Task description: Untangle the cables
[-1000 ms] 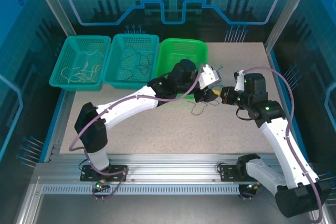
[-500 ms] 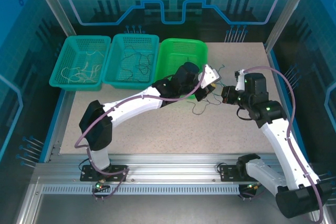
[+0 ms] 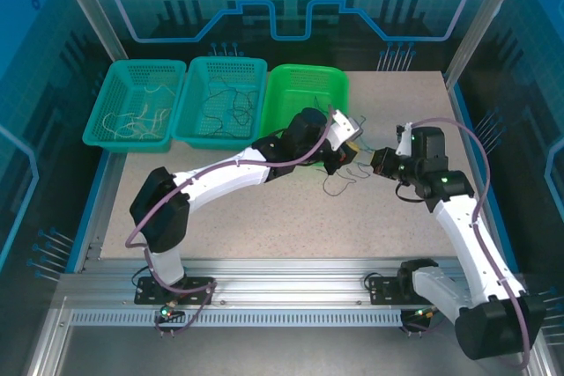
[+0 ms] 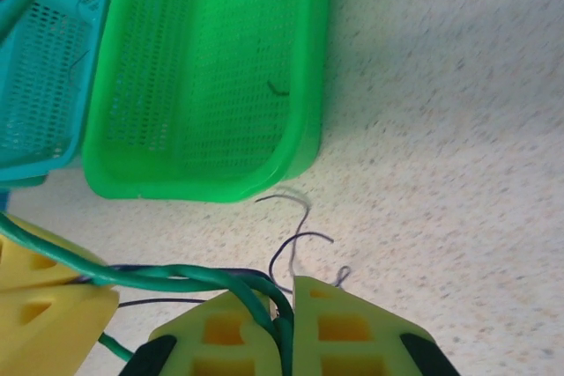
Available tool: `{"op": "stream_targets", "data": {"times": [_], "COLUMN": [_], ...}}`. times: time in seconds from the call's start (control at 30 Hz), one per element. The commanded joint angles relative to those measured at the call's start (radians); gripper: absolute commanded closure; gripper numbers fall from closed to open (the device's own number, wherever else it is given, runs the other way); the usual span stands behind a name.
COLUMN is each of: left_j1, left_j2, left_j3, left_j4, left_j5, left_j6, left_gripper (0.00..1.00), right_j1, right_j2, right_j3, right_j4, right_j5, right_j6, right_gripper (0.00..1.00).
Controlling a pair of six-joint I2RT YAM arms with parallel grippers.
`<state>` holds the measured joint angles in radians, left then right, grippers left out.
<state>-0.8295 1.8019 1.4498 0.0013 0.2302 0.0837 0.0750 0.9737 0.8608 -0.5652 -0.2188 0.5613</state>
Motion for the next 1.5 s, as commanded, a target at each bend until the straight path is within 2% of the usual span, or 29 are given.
{"op": "stream_targets", "data": {"times": [0.0,0.17,0.37,0.5,0.63,0.73,0.87,1.07,1.33,1.47], "left_j1": [0.073,0.079,0.094,0.115,0.168,0.193,0.221,0.242,0.245,0.311], "left_j2": [-0.12,-0.142,-0.144,-0.148,-0.15,-0.156,-0.17,-0.182,-0.207,-0.246], "left_j3": [0.001,-0.008,-0.017,-0.023,-0.067,-0.095,-0.128,-0.153,-0.169,-0.198], "left_j4": [0.024,0.028,0.038,0.045,0.139,0.181,0.244,0.264,0.262,0.28], "left_j5": [-0.023,-0.024,0.011,0.005,0.05,0.076,0.112,0.134,0.12,0.066], "left_j6": [-0.034,-0.046,-0.075,-0.095,-0.212,-0.258,-0.323,-0.351,-0.325,-0.396], "left_gripper": [1.0,1.0,1.0,1.0,1.0,1.0,1.0,1.0,1.0,1.0], "right_j1": [-0.132,-0.162,-0.165,-0.167,-0.179,-0.164,-0.171,-0.171,-0.17,-0.216], "right_j2": [0.024,0.023,0.002,-0.053,-0.118,-0.124,-0.103,-0.099,-0.082,-0.08], "right_j3": [-0.069,-0.08,-0.134,-0.19,-0.303,-0.365,-0.402,-0.396,-0.338,-0.311], "right_j4": [-0.106,-0.092,-0.047,-0.047,0.053,0.127,0.12,0.181,0.136,0.063], "right_j5": [0.136,0.084,-0.071,-0.042,-0.047,-0.085,-0.082,-0.129,-0.135,-0.107], "right_j6": [0.072,0.075,0.064,0.113,0.232,0.296,0.324,0.376,0.347,0.322], "right_gripper": [1.0,1.0,1.0,1.0,1.0,1.0,1.0,1.0,1.0,1.0]}}
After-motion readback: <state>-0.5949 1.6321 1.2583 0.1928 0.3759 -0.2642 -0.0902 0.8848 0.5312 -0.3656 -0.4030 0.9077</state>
